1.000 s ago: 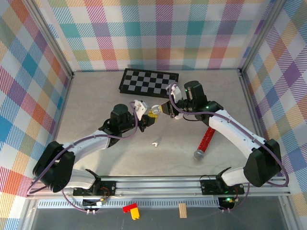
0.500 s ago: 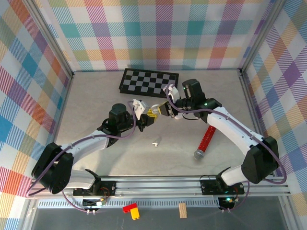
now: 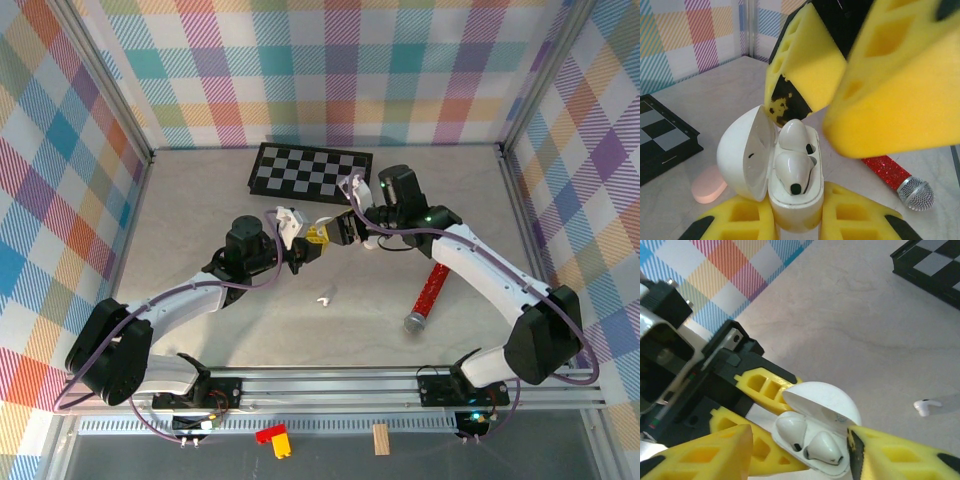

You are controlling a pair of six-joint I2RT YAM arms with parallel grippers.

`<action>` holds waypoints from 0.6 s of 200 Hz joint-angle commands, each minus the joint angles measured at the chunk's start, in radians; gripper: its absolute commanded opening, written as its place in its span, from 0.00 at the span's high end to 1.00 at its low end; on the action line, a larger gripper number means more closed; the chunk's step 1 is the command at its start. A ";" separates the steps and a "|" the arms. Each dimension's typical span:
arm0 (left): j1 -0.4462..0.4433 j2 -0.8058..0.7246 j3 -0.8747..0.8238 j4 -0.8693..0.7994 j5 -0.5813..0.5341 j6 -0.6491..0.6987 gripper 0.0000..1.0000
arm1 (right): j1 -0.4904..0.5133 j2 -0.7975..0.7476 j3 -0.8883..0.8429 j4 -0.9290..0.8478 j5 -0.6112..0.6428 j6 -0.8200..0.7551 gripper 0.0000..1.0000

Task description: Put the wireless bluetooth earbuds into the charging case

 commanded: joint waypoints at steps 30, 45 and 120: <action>0.003 -0.023 -0.017 0.082 0.094 0.062 1.00 | -0.053 -0.005 -0.004 0.080 -0.101 0.120 0.32; 0.003 -0.034 -0.023 0.088 0.075 0.064 1.00 | -0.059 -0.004 -0.004 0.076 -0.100 0.131 0.32; 0.003 -0.027 -0.022 0.116 0.092 0.038 1.00 | -0.066 0.050 0.028 0.056 -0.335 0.130 0.46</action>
